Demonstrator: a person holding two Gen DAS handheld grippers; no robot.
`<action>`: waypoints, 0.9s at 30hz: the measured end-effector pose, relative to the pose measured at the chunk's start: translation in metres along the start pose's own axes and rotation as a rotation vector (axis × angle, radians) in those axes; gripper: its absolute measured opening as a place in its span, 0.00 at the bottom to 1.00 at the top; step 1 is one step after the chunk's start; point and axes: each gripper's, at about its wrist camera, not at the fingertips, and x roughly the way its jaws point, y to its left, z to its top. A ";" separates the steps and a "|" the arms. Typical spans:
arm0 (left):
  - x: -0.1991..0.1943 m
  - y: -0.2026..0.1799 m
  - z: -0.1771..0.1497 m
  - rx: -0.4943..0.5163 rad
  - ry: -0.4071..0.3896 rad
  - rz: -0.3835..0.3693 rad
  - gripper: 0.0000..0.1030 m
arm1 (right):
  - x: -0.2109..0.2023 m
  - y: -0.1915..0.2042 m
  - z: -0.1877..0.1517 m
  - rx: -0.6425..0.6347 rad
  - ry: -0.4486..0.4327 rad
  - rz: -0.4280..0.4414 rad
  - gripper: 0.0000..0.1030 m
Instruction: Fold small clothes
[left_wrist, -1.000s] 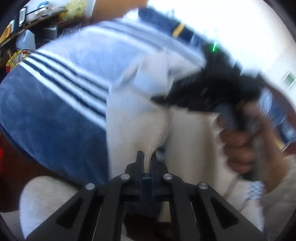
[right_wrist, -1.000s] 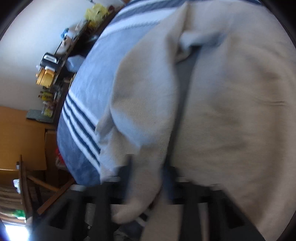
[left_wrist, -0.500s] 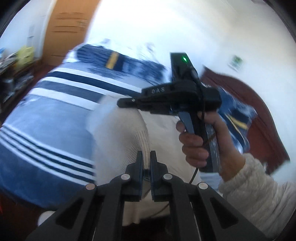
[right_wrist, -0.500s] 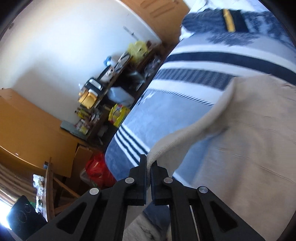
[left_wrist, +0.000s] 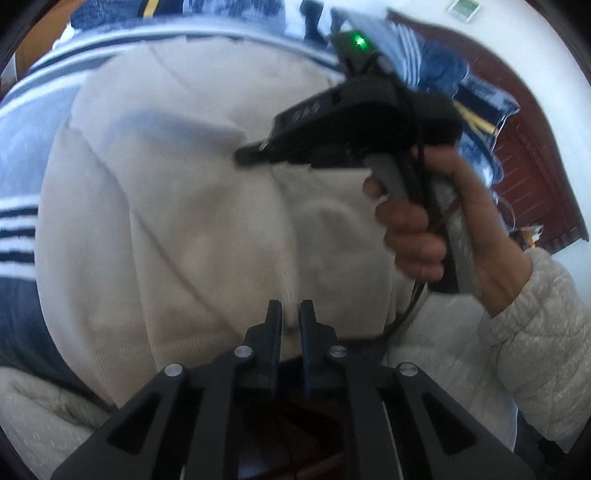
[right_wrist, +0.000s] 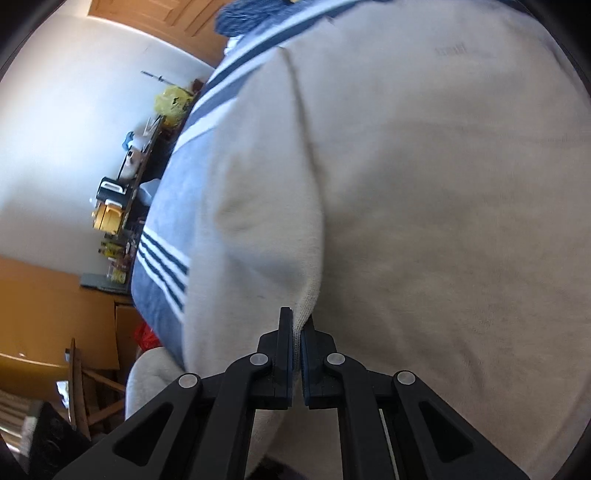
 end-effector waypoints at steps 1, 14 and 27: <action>-0.010 -0.006 -0.006 0.003 -0.010 -0.006 0.19 | -0.004 -0.009 0.000 0.030 -0.011 -0.029 0.08; -0.017 0.063 0.001 -0.244 -0.109 0.109 0.64 | -0.028 -0.015 -0.123 0.065 -0.041 -0.049 0.28; -0.057 0.106 -0.048 -0.316 -0.186 0.320 0.64 | -0.099 -0.033 -0.168 0.130 -0.236 -0.166 0.57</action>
